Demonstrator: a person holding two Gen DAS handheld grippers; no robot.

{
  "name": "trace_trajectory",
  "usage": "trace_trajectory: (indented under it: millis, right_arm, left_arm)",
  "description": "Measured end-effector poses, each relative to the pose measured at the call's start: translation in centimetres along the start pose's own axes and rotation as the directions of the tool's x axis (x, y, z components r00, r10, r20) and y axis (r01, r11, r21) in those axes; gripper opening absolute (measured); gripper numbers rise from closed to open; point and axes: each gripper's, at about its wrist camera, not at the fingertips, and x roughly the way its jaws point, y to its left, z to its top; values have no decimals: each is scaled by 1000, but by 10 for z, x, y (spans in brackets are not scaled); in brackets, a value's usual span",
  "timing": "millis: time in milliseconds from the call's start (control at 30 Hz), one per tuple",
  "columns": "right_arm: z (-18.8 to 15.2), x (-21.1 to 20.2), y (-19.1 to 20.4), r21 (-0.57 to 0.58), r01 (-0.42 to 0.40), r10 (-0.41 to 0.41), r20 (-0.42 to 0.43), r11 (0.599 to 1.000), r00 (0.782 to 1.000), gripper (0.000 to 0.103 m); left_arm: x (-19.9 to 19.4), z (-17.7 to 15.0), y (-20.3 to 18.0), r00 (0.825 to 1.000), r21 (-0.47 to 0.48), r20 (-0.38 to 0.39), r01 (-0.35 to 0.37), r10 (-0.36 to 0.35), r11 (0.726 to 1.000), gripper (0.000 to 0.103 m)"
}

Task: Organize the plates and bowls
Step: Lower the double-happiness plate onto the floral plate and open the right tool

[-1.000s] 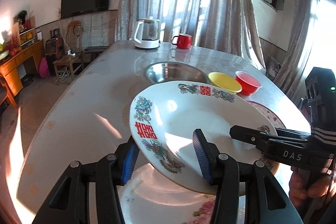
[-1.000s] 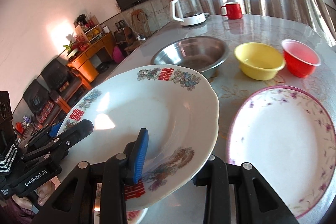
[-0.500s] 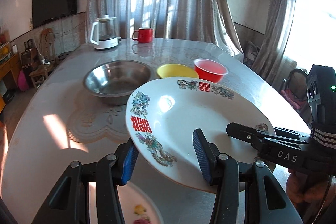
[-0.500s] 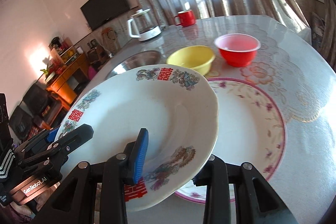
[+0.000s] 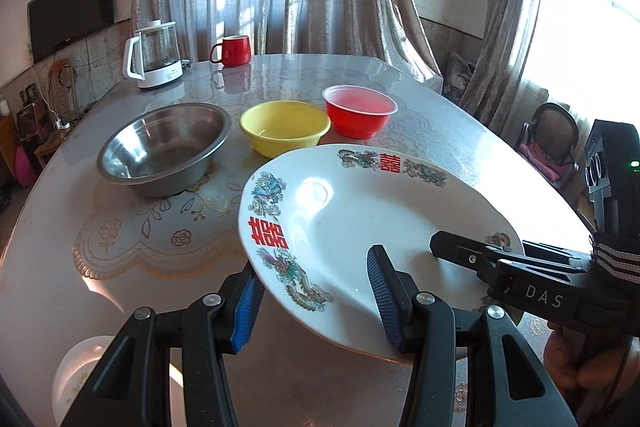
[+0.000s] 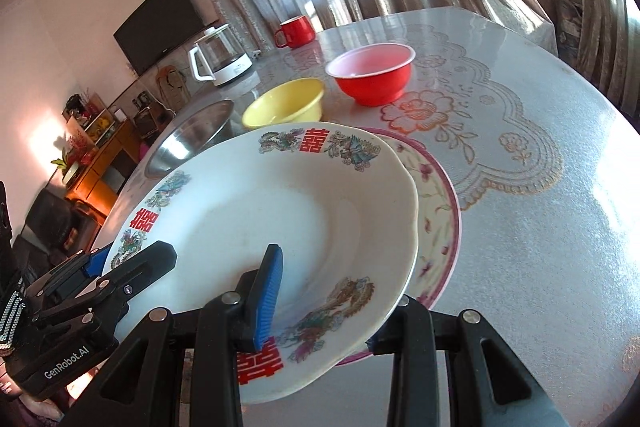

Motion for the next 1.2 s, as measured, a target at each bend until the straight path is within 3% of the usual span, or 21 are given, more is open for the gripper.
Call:
trace_trajectory:
  millis: [700, 900, 1200]
  right_arm:
    - [0, 5, -26, 42, 44, -43, -16, 998, 999, 33]
    - [1, 6, -26, 14, 82, -82, -16, 997, 997, 33]
    - [3, 7, -19, -41, 117, -119, -30, 992, 992, 36]
  left_arm:
    - [31, 5, -12, 998, 18, -57, 26, -25, 999, 51]
    - [47, 3, -5, 994, -17, -109, 26, -28, 1000, 51]
    - [45, -2, -4, 994, -5, -112, -12, 11, 1000, 51]
